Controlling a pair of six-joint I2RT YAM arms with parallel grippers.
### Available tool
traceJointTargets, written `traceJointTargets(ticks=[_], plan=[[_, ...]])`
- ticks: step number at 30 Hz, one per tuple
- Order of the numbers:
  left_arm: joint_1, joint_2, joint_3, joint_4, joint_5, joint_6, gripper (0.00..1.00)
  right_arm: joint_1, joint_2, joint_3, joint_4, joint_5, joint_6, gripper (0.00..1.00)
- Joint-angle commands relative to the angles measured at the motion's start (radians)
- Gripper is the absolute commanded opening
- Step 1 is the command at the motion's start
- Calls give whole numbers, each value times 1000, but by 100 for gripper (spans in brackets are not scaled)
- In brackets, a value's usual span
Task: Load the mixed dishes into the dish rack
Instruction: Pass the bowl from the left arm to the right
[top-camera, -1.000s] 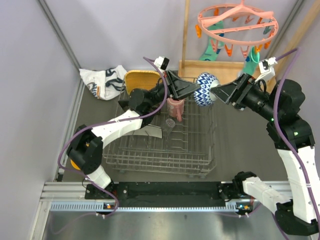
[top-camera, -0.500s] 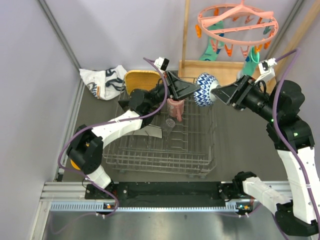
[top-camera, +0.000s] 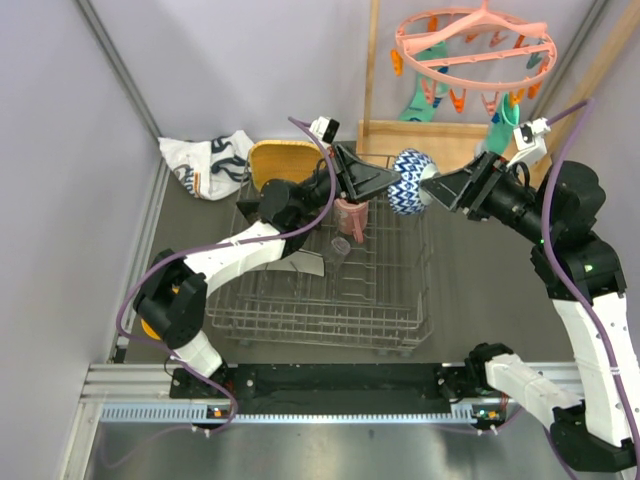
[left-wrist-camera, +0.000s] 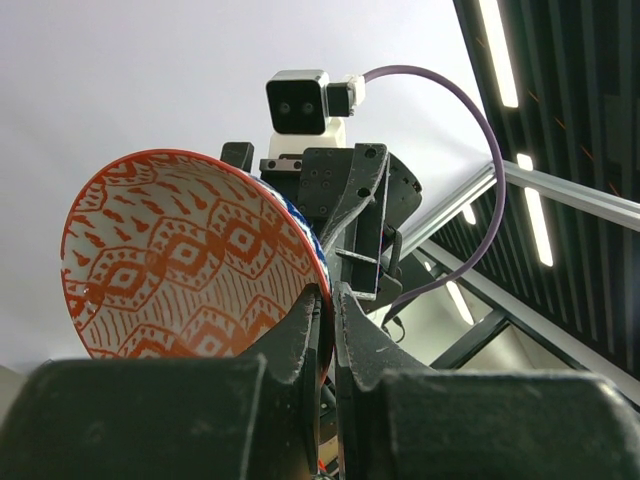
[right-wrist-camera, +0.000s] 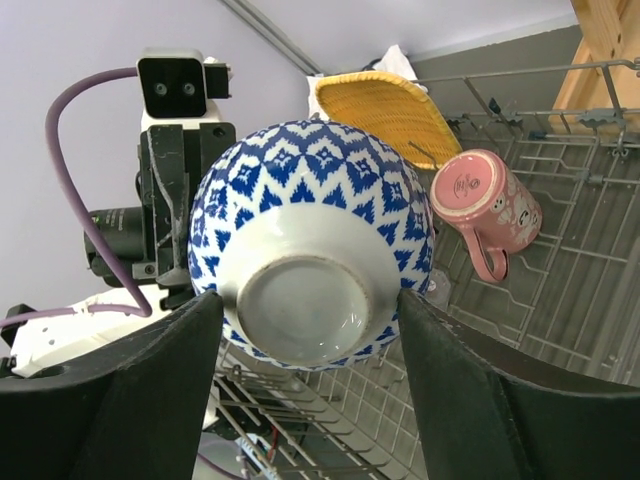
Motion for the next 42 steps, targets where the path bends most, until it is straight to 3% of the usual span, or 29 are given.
traceJointTargets(ticks=[1, 9, 13, 19, 22, 26, 31, 42], plan=[[-14, -24, -6, 95, -5, -8, 0, 1, -11, -2, 31, 11, -13, 65], [-14, -24, -24, 113, -10, -18, 0, 1, -17, -8, 35, 15, -15, 53], [-14, -24, -30, 121, -11, -20, 0, 1, -17, -13, 38, 11, -10, 38], [-14, -21, -24, 124, -13, -21, 0, 1, -15, -16, 43, 6, -5, 34], [-14, -12, -18, 125, -8, -26, 0, 2, -18, -17, 41, 8, -5, 23], [-14, -3, -24, 154, -16, -49, 28, 1, -20, -19, 44, 12, -4, 0], [-14, 3, -32, 170, -17, -55, 39, 1, -22, -20, 49, 6, 1, 0], [-14, 3, -23, 98, 19, -6, 44, 1, -22, -20, 48, 15, 2, 0]])
